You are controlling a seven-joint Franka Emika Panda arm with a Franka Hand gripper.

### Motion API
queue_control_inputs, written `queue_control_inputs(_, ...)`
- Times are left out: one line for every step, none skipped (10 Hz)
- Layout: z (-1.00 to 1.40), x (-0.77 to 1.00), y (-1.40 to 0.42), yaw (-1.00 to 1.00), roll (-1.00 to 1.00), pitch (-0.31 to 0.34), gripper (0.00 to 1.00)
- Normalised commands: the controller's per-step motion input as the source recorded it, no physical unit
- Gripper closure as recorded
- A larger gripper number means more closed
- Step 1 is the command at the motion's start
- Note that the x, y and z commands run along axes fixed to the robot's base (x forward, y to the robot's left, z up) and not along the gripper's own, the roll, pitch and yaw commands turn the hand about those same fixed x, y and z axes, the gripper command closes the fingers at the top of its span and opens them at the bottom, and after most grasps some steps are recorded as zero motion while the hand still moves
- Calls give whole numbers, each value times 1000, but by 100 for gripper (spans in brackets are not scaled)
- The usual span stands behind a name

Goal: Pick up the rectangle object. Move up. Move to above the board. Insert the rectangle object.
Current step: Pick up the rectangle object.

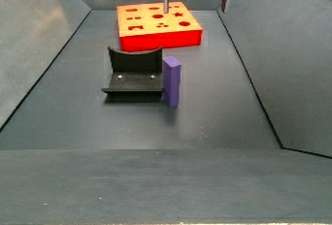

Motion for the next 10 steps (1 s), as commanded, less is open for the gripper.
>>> queue_control_inputs(-343, 783, 317, 186, 0, 39, 0)
queue_control_inputs(-371, 809, 309, 257, 0, 10, 0)
queue_control_inputs(-460, 823, 269, 289, 0, 0, 0)
queue_control_inputs(-514, 660, 246, 394, -96, -67, 0)
queue_control_inputs(-677, 440, 97, 414, -11, -139, 0)
queue_control_inputs(-786, 74, 0, 366, -4, -210, 0)
queue_control_inputs(-800, 0, 0, 274, -40, -203, 0)
queue_control_inputs(-800, 0, 0, 289, -43, -201, 0)
queue_control_inputs(-860, 0, 6, 306, -27, -174, 0)
queue_control_inputs(-843, -203, 86, 191, -40, -171, 0)
